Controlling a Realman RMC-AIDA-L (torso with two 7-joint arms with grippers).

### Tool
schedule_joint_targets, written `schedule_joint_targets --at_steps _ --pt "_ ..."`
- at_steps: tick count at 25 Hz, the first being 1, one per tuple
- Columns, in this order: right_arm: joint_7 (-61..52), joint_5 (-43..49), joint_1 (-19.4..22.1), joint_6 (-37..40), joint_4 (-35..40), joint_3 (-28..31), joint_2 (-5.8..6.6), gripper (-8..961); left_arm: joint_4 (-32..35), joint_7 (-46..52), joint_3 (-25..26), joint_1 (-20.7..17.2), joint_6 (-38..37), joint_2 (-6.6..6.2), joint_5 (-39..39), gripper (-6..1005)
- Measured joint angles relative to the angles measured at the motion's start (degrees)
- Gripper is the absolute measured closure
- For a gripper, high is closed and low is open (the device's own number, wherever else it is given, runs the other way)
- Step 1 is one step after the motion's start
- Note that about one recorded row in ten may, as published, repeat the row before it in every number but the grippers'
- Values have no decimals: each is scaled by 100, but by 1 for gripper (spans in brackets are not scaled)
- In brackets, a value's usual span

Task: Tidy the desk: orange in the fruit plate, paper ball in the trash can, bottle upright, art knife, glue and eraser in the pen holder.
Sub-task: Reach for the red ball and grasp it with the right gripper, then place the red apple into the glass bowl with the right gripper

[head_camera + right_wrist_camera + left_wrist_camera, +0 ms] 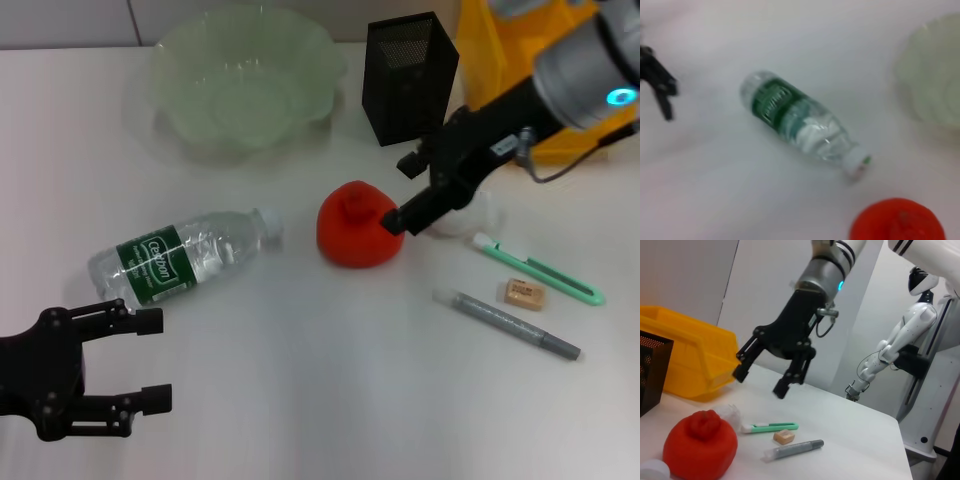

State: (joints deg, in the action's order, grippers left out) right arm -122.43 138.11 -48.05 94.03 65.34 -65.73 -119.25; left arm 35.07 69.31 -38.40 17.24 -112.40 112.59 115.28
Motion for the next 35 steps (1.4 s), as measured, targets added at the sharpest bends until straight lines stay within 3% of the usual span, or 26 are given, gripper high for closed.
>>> schedule_joint_targets --at_steps 2,3,7,8,13,25,35 --pt "-142 110 -84 -119 -56 -163 -3 129 0 0 0 0 0 0 0 137" --pt "-478 249 -202 -534 -199 -680 -18 129 0 7 0 3 1 4 0 137" --pt "-798 248 -240 -1116 -350 -1219 -29 130 0 2 0 -9 54 22 -3 137" --pt "-1032 251 -255 -1559 -462 -1669 -30 132 0 2 0 -9 54 22 -3 137" --pt "-1480 257 -318 -2393 -773 -2544 -33 138 0 5 0 1 76 35 8 137" --pt "-1750 231 -420 -2885 -1228 -2782 -36 154 0 -17 0 -20 166 55 -12 137" --pt "-1706 213 -320 -2824 -1070 -2609 -23 596 0 -23 0 -21 196 63 10 137"
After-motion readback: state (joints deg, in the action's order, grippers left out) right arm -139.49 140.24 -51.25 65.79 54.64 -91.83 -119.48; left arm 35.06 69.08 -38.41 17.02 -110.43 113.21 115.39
